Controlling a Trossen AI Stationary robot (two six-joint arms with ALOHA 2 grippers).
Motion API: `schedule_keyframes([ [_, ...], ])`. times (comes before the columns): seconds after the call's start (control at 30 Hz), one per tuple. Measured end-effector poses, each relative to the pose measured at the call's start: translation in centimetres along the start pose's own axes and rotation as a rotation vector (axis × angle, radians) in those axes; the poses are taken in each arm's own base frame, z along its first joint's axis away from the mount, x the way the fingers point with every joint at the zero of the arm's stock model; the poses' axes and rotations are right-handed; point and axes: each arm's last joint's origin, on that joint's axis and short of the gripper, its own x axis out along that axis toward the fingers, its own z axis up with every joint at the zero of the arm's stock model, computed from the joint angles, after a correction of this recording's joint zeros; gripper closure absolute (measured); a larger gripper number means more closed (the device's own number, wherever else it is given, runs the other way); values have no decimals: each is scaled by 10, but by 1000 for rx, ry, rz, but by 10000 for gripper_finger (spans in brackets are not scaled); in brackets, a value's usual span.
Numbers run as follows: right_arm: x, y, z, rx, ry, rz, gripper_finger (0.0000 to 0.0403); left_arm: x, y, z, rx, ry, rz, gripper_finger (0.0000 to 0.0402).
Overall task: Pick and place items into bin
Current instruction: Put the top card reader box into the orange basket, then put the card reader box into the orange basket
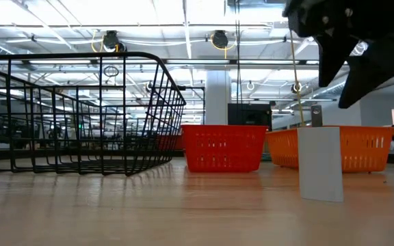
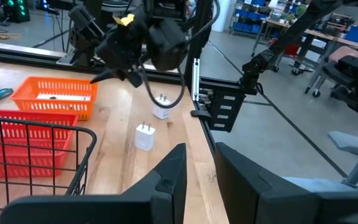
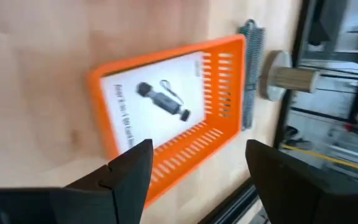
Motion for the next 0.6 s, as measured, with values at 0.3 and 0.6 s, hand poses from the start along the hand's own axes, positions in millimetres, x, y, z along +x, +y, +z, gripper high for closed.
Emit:
schedule_keyframes([
  [0.3,-23,-8,16,154,-105,96,151,0,-1,-1,2,14,-27,314],
  [0.6,-53,20,54,330,-487,431,151,0,-4,-2,6,62,-128,314],
])
